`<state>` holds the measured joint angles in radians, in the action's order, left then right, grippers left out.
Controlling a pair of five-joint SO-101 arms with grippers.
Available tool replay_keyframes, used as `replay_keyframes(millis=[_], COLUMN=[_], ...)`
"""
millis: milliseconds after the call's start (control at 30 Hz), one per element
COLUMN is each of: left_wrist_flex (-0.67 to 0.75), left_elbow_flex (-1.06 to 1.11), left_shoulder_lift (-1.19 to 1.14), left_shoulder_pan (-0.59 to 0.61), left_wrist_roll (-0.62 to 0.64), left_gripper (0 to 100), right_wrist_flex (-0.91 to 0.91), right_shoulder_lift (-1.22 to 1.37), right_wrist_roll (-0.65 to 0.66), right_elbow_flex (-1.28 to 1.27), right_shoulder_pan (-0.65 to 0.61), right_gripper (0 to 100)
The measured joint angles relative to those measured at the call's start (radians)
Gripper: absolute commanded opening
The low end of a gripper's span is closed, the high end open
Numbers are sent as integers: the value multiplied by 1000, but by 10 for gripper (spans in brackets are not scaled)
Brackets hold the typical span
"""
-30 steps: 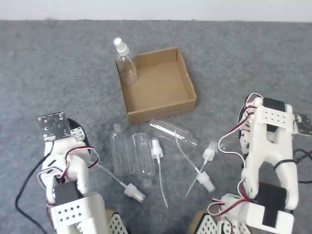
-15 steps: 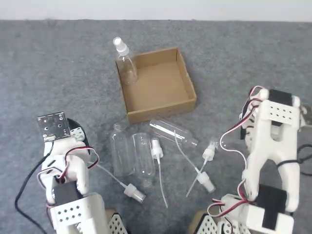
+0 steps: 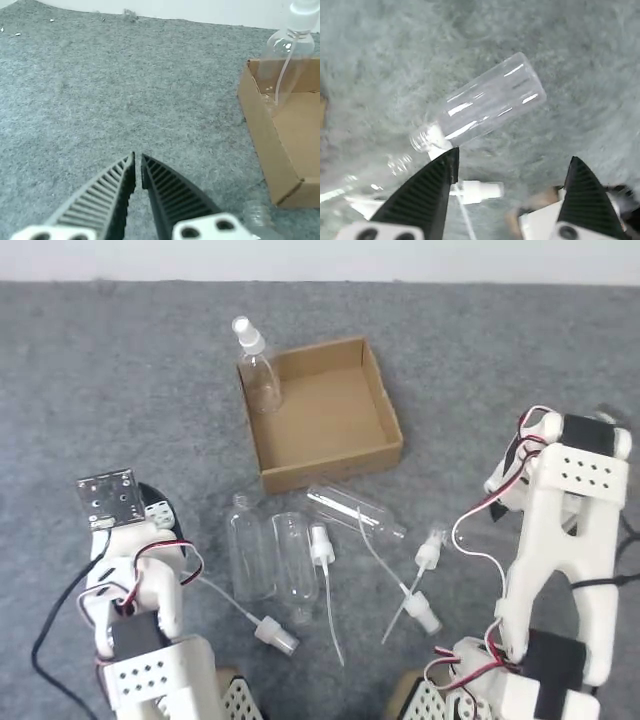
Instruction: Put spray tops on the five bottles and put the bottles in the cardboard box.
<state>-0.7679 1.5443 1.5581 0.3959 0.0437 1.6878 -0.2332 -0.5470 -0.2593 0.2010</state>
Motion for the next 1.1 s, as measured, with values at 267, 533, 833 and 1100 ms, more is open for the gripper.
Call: replay_keyframes(millis=[267, 533, 833, 1100], left_wrist_flex=[0, 0, 0, 0], left_elbow_flex=[0, 0, 0, 0], left_shoulder_lift=[0, 0, 0, 0], left_shoulder_pan=[0, 0, 0, 0], left_wrist_roll=[0, 0, 0, 0], left_gripper=[13, 13, 13, 13], right_wrist_flex=[0, 0, 0, 0], right_shoulder_lift=[0, 0, 0, 0], right_wrist_roll=[213, 371, 815, 1154], right_elbow_flex=[0, 0, 0, 0], right_shoulder_pan=[0, -78, -158, -212], right_gripper=[284, 284, 284, 285])
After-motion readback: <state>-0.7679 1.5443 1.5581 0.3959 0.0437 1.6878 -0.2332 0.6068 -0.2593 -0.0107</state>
